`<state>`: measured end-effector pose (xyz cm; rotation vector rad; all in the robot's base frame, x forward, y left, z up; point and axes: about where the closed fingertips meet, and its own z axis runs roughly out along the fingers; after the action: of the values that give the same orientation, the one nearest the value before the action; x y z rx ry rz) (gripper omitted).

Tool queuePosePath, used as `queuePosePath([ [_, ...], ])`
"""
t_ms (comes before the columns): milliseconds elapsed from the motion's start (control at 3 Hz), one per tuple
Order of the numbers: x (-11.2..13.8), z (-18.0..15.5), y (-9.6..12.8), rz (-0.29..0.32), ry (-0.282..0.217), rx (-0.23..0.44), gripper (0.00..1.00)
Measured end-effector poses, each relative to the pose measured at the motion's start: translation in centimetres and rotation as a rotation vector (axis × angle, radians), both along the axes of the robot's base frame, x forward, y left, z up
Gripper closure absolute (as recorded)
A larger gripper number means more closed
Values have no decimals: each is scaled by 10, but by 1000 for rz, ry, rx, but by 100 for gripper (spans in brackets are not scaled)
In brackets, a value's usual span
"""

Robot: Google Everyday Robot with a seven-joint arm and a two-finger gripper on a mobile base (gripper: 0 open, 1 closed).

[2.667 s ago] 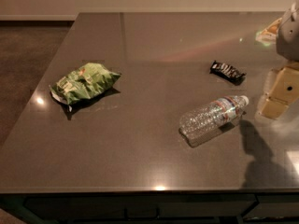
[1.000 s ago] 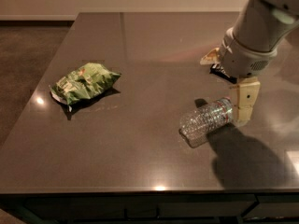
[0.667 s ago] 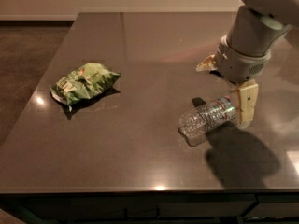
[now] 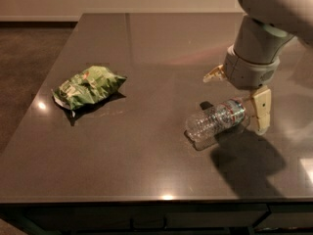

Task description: Place water bottle upright

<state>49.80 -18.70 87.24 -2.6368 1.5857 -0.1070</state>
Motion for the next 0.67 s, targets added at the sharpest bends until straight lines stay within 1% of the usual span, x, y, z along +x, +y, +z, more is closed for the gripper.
queuePosePath([
  [333,0,-12,3,34,11,-4,2],
  [667,0,-19,5,48,18,-6,26],
])
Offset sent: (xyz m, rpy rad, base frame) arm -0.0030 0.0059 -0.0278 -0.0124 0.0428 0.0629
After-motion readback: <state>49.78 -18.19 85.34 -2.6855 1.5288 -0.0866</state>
